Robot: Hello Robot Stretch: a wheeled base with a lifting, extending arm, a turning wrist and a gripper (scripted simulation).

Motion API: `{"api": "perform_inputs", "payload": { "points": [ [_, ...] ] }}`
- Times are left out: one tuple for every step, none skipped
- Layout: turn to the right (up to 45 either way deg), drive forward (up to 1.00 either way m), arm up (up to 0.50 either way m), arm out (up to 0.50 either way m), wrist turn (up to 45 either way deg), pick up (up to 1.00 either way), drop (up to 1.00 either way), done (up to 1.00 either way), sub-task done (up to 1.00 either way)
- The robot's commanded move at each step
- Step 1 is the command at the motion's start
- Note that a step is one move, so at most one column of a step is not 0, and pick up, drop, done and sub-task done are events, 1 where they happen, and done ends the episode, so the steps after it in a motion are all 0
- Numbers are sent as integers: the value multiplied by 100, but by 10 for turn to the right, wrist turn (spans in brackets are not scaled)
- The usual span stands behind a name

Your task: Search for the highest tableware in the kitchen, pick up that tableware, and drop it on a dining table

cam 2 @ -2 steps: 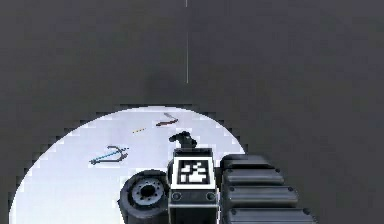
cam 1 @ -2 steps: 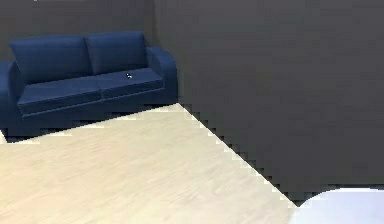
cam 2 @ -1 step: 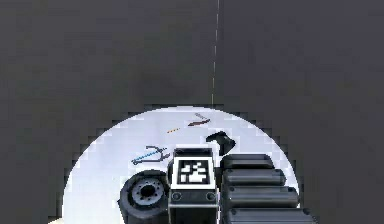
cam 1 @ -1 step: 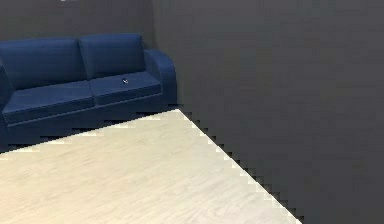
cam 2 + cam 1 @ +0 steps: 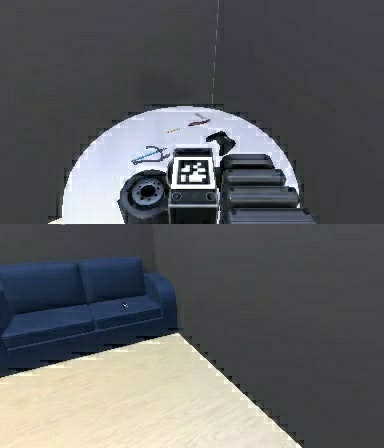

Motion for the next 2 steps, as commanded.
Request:
{"api": "perform_inputs", "payload": {
  "points": [
    [0, 0, 0, 42, 0, 0, 0, 0, 0],
    [0, 0, 0, 0, 450, 0, 0, 0, 0]
  ]
}}
